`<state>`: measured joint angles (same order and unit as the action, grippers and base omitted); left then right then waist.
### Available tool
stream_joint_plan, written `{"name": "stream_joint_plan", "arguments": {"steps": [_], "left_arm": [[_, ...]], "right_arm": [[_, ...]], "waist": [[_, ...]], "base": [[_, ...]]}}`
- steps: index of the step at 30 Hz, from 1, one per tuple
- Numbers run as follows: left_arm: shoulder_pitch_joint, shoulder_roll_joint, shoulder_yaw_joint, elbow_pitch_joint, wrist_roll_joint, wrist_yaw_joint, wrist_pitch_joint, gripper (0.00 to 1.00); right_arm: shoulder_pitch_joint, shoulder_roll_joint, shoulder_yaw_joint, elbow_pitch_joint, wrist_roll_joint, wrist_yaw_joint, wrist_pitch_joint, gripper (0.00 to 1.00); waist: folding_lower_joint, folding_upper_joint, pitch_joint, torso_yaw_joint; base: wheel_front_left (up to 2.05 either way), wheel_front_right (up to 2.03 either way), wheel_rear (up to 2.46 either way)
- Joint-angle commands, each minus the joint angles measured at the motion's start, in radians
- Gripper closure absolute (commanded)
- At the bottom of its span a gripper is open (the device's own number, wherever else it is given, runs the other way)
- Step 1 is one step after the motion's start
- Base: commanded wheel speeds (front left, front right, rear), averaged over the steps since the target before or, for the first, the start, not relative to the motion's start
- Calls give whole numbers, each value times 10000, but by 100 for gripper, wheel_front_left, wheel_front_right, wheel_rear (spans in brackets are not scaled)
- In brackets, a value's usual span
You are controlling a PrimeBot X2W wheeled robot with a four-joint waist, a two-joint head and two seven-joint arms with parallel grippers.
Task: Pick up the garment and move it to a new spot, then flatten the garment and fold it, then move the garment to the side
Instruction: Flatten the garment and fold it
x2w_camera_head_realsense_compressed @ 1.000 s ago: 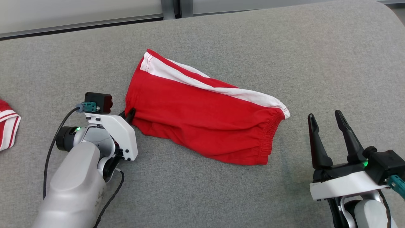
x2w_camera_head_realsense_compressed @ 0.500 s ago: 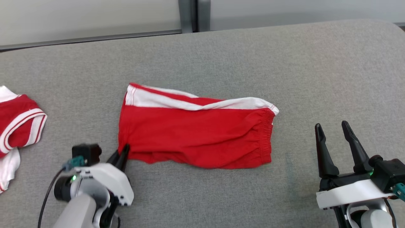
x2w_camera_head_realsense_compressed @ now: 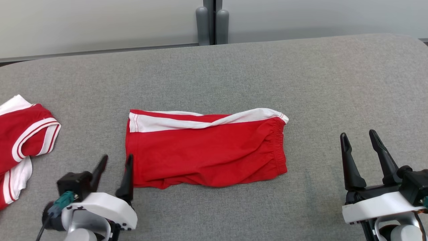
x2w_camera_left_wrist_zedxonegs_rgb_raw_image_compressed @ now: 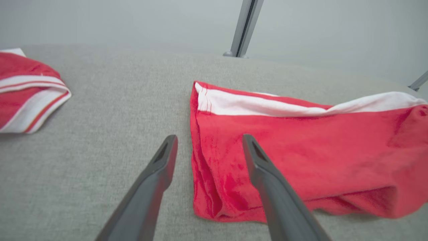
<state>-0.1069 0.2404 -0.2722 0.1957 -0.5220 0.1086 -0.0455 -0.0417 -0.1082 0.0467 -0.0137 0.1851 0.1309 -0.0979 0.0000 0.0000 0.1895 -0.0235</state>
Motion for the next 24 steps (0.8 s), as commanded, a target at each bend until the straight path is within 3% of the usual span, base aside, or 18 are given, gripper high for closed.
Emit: {"name": "stream_joint_plan", "arguments": {"steps": [1,9,24], "left_arm": [[-8,125,111,-267,212,116,-329,0],[267,399,614,-1241,825,510,-1833,0],[1027,698,527,-1727,881,519,-1746,0]], "right_arm": [[80,-32,-16,-48,-26,-3,51,0],[400,-222,-43,-111,-179,-3,363,0],[906,-283,-254,-426,25,-3,720,0]], "waist": [[0,0,-57,22],[0,0,-701,7],[0,0,-1195,47]], "base": [[0,0,0],[0,0,0],[0,0,0]]}}
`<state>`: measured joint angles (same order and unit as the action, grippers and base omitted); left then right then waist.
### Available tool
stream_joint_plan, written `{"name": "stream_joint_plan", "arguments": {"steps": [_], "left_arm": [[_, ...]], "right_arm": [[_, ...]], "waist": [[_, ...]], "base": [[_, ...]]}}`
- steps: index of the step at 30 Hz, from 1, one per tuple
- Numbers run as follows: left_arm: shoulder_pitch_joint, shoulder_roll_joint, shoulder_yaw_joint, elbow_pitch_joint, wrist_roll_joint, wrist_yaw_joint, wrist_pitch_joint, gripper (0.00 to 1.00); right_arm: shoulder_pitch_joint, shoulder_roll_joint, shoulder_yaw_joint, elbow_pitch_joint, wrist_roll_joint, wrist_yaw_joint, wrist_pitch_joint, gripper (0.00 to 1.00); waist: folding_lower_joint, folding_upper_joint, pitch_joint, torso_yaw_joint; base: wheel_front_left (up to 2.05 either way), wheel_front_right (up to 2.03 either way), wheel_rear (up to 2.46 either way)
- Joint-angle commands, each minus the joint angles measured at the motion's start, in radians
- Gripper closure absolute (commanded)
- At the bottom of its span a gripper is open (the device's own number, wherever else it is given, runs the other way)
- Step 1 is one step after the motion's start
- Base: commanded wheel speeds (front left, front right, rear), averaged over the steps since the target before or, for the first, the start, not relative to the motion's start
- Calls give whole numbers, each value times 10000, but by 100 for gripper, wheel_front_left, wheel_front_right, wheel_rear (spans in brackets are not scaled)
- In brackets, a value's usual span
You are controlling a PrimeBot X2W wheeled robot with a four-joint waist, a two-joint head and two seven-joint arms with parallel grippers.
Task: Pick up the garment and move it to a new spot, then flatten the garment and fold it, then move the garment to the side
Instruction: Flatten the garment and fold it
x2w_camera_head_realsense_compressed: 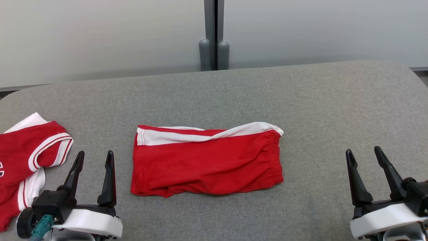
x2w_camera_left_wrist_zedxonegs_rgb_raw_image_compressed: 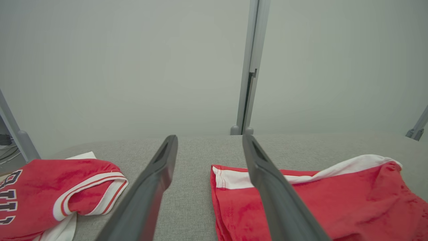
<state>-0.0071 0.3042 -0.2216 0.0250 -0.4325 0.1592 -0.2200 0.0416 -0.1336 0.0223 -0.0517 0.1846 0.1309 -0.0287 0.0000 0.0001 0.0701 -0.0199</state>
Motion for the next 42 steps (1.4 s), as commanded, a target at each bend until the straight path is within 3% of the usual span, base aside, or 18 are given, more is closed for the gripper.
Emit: {"name": "stream_joint_plan", "arguments": {"steps": [1,8,16,24,30,35,36,37,38,42], "left_arm": [[36,42,33,-59,-67,23,7,0],[37,-25,-77,-257,-54,87,88,0],[-488,-113,-348,-588,84,-5,112,0],[-1330,-401,-723,-520,127,-349,-62,0],[-1763,-530,-926,-317,144,-644,-206,0],[-1951,-576,-953,-186,195,-796,-298,0],[-1960,-574,-932,-166,194,-804,-320,0],[-1969,-562,-906,-137,198,-794,-338,0],[-1969,-553,-877,-115,204,-796,-359,0],[-1866,-545,-800,-8,183,-807,-378,0]], "right_arm": [[85,-37,-7,-55,44,-3,38,0],[103,-98,28,-84,-86,-3,131,0],[-350,-123,305,309,-78,-3,376,0],[-1395,107,1076,2284,121,-3,374,0],[-2019,286,1267,4022,333,-5,257,0],[-2224,347,1381,4771,644,-8,121,0],[-2272,327,1497,4846,767,-6,138,16],[-2336,285,1581,4894,833,-5,97,16],[-2374,280,1661,4906,913,-5,78,100],[-2433,46,1849,4784,1076,-6,-44,100]], "waist": [[0,-1,-2,25],[0,-1,6,124],[0,-1,625,738],[0,-1,1510,1507],[0,-1,1874,1712],[0,-1,2003,1726],[0,-1,2027,1708],[0,-1,2032,1681],[0,-1,2032,1655],[0,-1,1992,1522]], "base": [[0,0,0],[0,0,0],[0,0,0],[0,0,0],[0,0,0],[0,0,0],[0,0,0],[0,0,0],[0,0,0],[0,0,0]]}}
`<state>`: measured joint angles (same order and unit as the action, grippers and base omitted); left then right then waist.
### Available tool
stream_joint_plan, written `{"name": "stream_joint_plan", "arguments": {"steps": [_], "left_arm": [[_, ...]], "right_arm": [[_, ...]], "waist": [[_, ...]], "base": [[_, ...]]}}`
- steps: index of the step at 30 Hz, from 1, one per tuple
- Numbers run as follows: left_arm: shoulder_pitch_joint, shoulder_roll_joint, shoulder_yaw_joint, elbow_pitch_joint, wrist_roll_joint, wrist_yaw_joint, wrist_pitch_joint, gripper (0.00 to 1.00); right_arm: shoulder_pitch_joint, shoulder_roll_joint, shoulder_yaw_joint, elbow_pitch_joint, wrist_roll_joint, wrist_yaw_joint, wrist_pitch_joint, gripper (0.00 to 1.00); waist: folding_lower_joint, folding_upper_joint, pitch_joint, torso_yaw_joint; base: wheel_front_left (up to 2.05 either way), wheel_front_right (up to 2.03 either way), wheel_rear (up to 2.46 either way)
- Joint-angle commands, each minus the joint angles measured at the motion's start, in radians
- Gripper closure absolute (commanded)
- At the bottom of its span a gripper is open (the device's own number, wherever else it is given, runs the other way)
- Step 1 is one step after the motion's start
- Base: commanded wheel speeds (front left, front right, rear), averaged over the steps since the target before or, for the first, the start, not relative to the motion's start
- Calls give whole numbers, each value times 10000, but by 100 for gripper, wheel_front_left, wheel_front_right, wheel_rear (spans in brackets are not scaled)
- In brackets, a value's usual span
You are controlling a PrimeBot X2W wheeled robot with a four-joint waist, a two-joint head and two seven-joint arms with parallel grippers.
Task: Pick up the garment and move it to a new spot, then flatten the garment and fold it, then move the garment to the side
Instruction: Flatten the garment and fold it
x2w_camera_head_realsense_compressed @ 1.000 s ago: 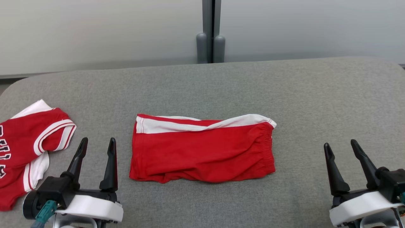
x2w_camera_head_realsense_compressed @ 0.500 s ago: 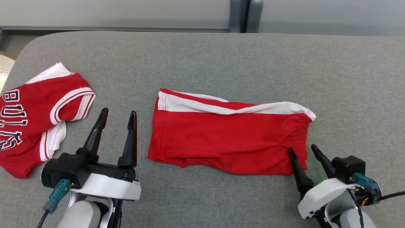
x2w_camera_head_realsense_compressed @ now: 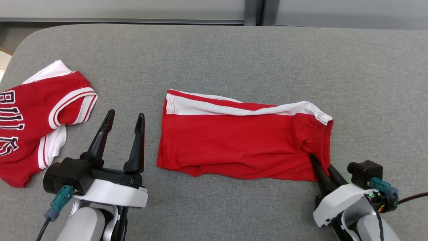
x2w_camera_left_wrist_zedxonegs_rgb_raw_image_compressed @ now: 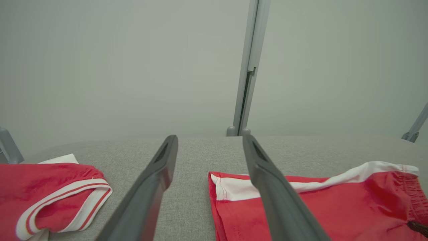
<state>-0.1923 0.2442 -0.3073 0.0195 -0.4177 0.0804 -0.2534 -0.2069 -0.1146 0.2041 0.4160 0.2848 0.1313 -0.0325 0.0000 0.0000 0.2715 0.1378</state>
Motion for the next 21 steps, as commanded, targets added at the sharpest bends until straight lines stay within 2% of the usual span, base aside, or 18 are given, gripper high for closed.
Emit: {"name": "stream_joint_plan", "arguments": {"steps": [1,8,9,17,21], "left_arm": [[61,65,101,82,2,-24,-57,0],[204,122,138,69,42,35,-80,0],[187,118,131,27,35,40,-85,0],[379,152,169,-51,-13,133,-89,0],[338,153,96,-75,-16,121,-40,0]], "right_arm": [[117,-377,126,-76,193,-18,-89,100],[749,-1202,-164,-714,598,-16,59,100],[1021,-1472,-367,-976,790,-15,170,100],[1393,-1849,-290,-2292,1454,-13,1063,100],[1179,-1665,-30,-3133,2152,-6,1916,100]], "waist": [[0,0,-55,-151],[0,0,-295,-467],[0,0,-375,-557],[0,0,-539,-875],[0,0,-576,-902]], "base": [[0,0,0],[0,0,0],[0,0,0],[0,0,0],[0,0,0]]}}
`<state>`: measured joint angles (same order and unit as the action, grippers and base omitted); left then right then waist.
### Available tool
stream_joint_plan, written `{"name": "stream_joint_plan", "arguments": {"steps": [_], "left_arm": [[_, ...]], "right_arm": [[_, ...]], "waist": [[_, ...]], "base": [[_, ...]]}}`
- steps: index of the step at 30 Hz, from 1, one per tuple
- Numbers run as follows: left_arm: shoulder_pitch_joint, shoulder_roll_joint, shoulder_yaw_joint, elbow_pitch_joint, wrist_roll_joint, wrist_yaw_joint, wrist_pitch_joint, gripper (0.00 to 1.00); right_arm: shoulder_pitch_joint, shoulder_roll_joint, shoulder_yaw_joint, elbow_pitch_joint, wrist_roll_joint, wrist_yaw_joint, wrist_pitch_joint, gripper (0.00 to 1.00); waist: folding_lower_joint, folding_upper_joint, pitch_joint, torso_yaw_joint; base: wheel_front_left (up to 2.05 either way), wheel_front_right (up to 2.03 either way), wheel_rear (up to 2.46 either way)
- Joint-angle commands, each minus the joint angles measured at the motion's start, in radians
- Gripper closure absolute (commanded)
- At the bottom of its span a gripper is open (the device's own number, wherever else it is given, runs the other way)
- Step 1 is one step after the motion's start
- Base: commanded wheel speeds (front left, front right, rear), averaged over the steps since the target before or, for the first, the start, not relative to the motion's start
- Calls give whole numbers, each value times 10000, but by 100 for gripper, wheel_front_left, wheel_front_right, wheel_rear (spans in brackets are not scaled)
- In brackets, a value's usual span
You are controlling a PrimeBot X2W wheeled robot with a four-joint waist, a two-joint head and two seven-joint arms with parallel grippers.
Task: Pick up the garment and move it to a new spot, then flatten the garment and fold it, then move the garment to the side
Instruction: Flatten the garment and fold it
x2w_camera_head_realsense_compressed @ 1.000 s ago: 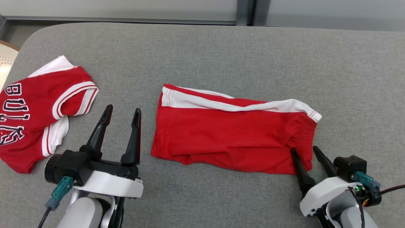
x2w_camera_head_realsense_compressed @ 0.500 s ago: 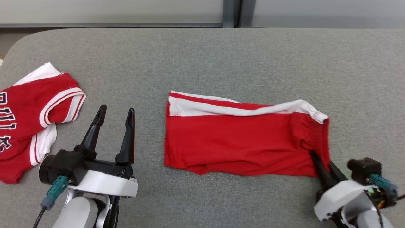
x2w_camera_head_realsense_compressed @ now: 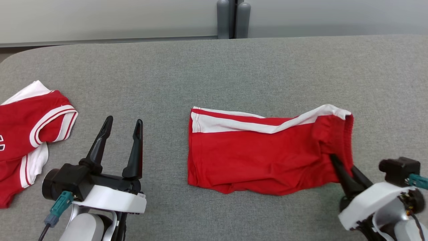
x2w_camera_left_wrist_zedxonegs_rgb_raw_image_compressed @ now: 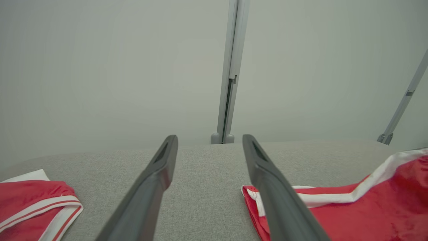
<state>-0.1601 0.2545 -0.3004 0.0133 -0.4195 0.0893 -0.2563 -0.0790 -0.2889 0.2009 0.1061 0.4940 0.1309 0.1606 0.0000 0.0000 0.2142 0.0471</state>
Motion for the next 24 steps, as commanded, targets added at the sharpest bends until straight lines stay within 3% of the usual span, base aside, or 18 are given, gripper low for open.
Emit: {"name": "stream_joint_plan", "arguments": {"steps": [1,6,10,22,24], "left_arm": [[-10,45,-5,-8,3,21,7,0],[-179,-14,-140,72,-28,-71,26,0],[-286,-81,-197,139,-55,-102,5,0],[-600,-311,-279,527,-99,-263,-48,0],[-608,-326,-270,572,-91,-268,-63,0]], "right_arm": [[-141,216,106,-246,387,-2,222,100],[-667,426,1073,-981,1012,-2,1197,100],[-1313,722,1980,-826,1335,-2,1436,100],[-3194,1672,4071,2039,2058,-2,551,100],[-3393,1744,4290,2372,2053,-2,171,18]], "waist": [[0,0,-8,24],[0,0,52,270],[0,0,148,545],[0,0,481,1209],[0,0,506,1228]], "base": [[0,0,0],[0,0,0],[0,0,0],[0,0,0],[0,0,0]]}}
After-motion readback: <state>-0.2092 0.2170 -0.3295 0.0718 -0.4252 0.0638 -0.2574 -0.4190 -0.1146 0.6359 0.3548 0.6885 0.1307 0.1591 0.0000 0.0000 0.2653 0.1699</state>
